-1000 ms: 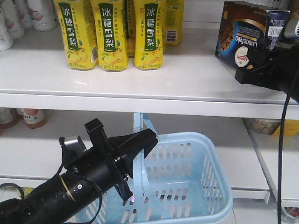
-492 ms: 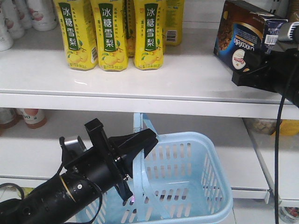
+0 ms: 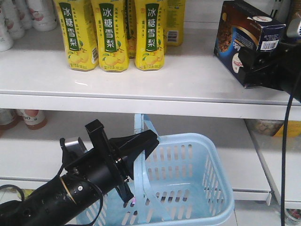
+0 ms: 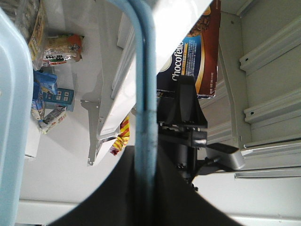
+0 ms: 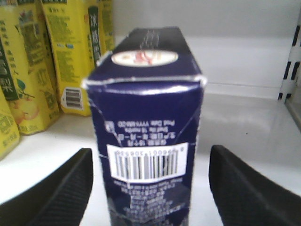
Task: Left arm holds basket, right arm returns cookies
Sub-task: 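Place the cookie box upright on the shelf beside the pear drinks, then open the right gripper and withdraw it from the box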
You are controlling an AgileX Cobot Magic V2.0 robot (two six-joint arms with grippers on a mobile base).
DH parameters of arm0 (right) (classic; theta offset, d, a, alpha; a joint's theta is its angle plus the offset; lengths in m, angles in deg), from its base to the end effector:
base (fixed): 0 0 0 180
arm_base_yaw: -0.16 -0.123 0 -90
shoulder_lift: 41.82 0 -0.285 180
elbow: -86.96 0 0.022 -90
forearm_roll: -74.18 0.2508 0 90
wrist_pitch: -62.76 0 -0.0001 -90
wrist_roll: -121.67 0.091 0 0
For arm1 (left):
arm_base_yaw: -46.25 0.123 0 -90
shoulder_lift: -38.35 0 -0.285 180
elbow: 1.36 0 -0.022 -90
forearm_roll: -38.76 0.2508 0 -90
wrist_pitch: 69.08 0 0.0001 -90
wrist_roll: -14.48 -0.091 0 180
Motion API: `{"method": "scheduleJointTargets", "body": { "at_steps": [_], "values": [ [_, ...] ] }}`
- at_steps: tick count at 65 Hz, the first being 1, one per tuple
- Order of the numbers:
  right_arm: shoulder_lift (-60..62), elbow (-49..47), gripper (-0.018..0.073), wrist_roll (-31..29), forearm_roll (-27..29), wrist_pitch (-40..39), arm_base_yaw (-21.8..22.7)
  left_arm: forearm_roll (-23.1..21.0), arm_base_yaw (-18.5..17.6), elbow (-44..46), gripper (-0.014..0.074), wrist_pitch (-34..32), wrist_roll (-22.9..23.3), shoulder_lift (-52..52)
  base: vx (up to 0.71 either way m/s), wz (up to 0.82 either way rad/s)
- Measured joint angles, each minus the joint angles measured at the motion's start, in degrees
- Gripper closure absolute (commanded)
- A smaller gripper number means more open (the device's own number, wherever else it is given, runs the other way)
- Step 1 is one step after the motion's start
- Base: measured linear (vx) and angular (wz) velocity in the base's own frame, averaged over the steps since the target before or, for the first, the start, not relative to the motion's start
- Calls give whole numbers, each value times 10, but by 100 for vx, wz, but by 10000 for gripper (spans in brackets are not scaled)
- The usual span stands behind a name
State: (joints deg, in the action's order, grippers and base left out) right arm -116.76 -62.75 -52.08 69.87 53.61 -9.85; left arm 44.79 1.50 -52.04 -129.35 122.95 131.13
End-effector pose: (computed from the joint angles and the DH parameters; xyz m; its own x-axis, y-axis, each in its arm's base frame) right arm 0.2600 0.0470 0.3438 -0.1111 0.0157 -0.9937 -0.1818 0.9827 0.0359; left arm 0.1865 -0.1966 0.2297 -0.7597 -0.5983 0.2547 -0.1246 -0.2505 -0.9601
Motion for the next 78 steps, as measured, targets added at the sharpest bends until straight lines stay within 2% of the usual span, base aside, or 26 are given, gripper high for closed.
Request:
{"method": "scheduleJointTargets", "body": {
  "at_steps": [15,38,50,63,78],
  "values": [
    [43,0,74,1,0,49,-6,0,0,0,599,0,0,0,0,0],
    [107,0,74,4,0,91,-48,0,0,0,599,0,0,0,0,0],
    [164,0,98,4,0,153,-49,0,0,0,599,0,0,0,0,0],
    [244,0,203,4,0,217,-49,0,0,0,599,0,0,0,0,0],
    [338,0,452,4,-26,303,-49,0,0,0,599,0,0,0,0,0]
  ]
}}
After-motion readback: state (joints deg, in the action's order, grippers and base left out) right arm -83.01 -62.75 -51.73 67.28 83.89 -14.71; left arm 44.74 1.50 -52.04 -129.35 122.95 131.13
